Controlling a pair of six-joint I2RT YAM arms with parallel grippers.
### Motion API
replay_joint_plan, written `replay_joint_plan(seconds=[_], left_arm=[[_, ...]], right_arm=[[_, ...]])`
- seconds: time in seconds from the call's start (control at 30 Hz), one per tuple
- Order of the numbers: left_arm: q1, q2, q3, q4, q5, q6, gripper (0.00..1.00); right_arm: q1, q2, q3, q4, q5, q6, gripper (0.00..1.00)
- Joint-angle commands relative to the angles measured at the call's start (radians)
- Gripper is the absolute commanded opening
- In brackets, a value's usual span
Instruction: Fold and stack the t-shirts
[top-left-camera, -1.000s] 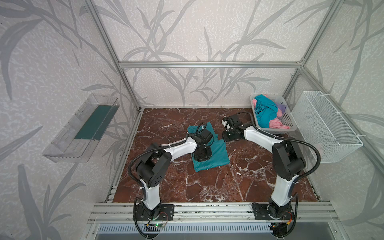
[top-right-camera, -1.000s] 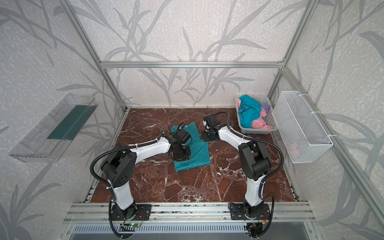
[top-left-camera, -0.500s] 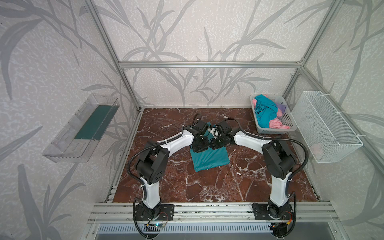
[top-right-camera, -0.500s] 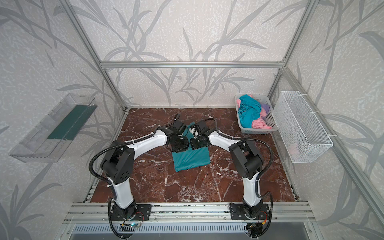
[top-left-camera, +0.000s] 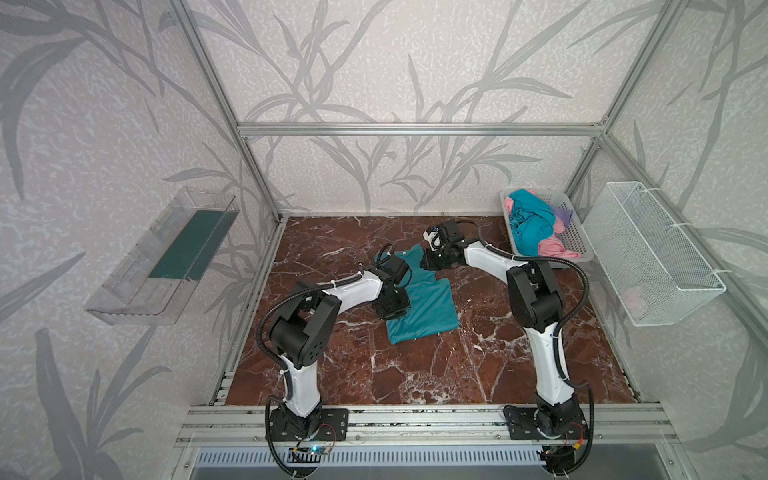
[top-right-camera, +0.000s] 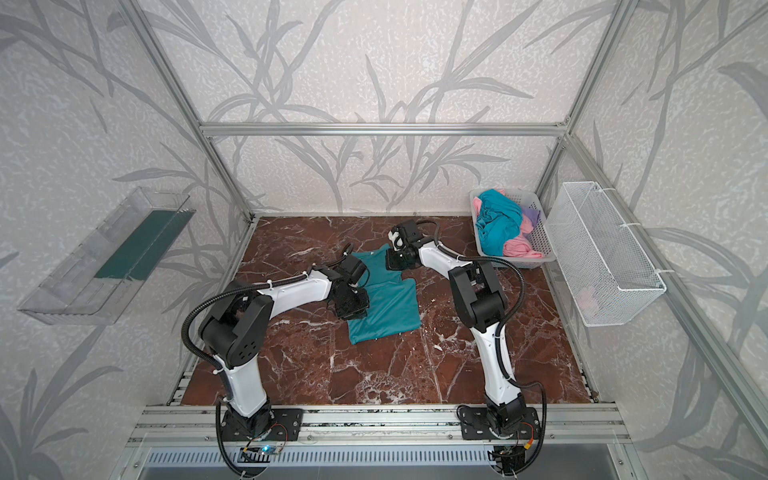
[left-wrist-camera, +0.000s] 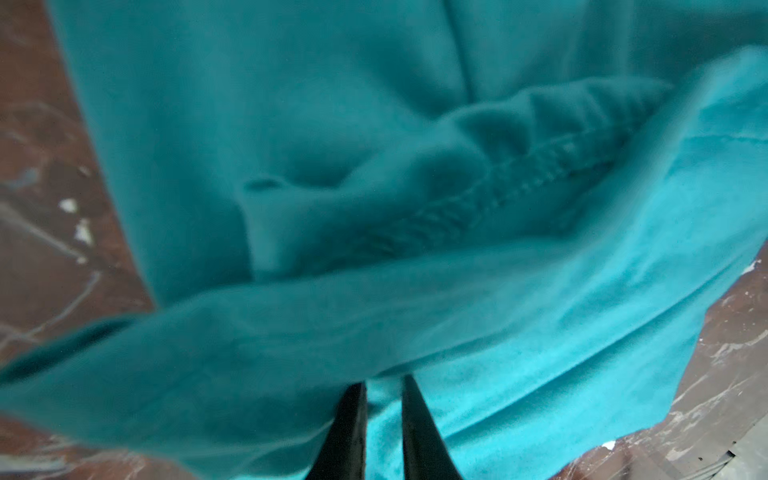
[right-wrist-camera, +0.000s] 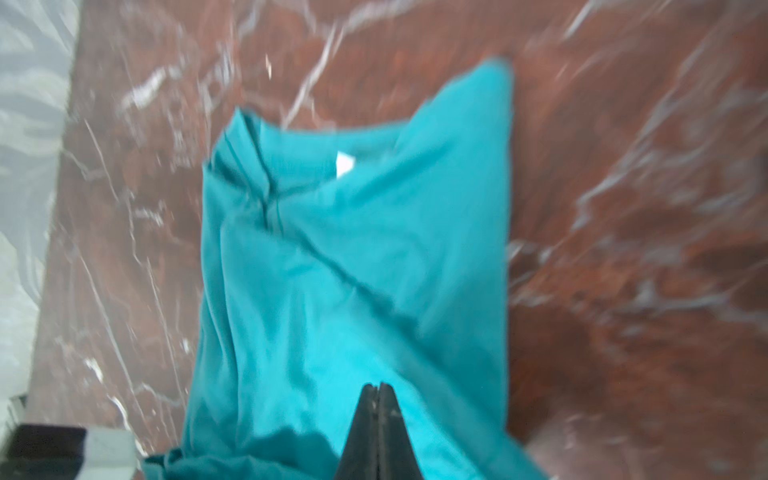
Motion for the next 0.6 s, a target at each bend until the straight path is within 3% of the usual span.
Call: replay_joint_plan(seconds=[0.0, 0.1, 0.27, 0.43, 0.57], left_arm=[[-0.002, -0.053, -0.017, -0.04, -0.029, 0.01, 0.2], [-0.002, -0.119, -0.001, -0.075, -0.063, 0.025, 0.2], [-0.005, -0.219, -0.042, -0.11, -0.079, 0.024, 0.26], [-0.025, -0.288, -0.17, -0.089, -0.085, -0.018, 0.5], [-0.048, -0.313, -0.264, -0.028, -0.069, -0.07, 0.61]], right_arm=[[-0.009, -0.038, 0.016, -0.01, -0.009, 0.009, 0.03], [-0.009, -0.147, -0.075, -0.016, 0.033, -0.026, 0.04], [0.0, -0.401, -0.368, -0.025, 0.12, -0.052, 0.09], [0.023, -0.592, -0.634, -0.09, 0.124, -0.06, 0.26], [0.052, -0.674, -0.781, -0.106, 0.097, -0.048, 0.42]])
